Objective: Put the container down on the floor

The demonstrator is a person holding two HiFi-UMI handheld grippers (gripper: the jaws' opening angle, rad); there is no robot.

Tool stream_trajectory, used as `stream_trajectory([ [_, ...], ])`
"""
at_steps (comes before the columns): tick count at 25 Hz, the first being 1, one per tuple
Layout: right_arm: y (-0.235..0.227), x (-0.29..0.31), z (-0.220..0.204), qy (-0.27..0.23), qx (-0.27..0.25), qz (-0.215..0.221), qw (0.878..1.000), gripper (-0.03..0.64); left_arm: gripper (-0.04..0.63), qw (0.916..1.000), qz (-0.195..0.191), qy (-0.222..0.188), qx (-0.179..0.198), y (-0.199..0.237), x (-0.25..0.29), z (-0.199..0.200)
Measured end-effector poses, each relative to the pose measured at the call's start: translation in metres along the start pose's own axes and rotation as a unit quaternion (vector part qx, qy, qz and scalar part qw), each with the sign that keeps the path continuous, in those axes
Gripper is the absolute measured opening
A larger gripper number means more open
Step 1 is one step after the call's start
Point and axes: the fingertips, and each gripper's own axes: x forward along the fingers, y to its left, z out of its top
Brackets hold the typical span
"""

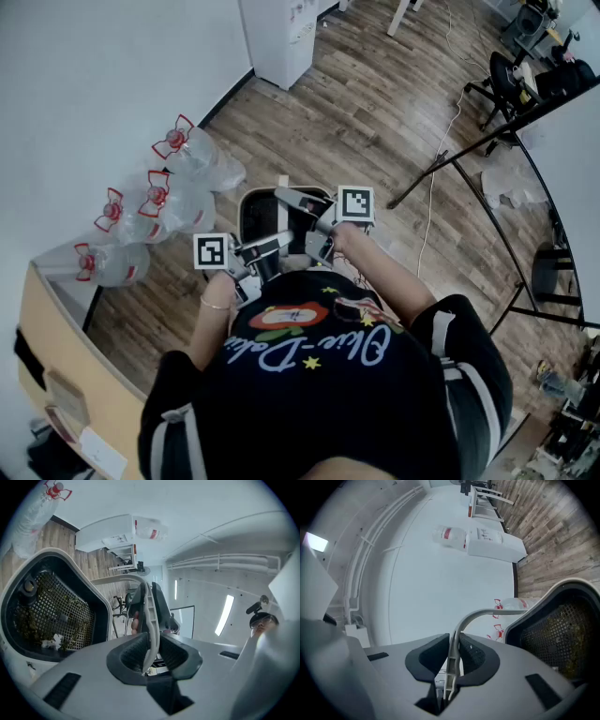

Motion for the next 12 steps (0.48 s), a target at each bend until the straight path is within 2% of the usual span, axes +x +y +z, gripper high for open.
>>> stream_trajectory([
  [5, 0.0022, 0.0005, 0.0004, 0.001, 0.002, 0.005, 1.0, 0.046, 0.071, 0.9999, -0.009, -0.002, 0.006, -0.0023, 0.0025, 0.0004],
  [12, 0.0017, 0.0013, 0.0012, 0.01, -0.003, 0.007, 1.0, 0.046, 0.071, 0.9999, -0.004, -0.015, 0.002, -0.002, 0.0026, 0.0014],
])
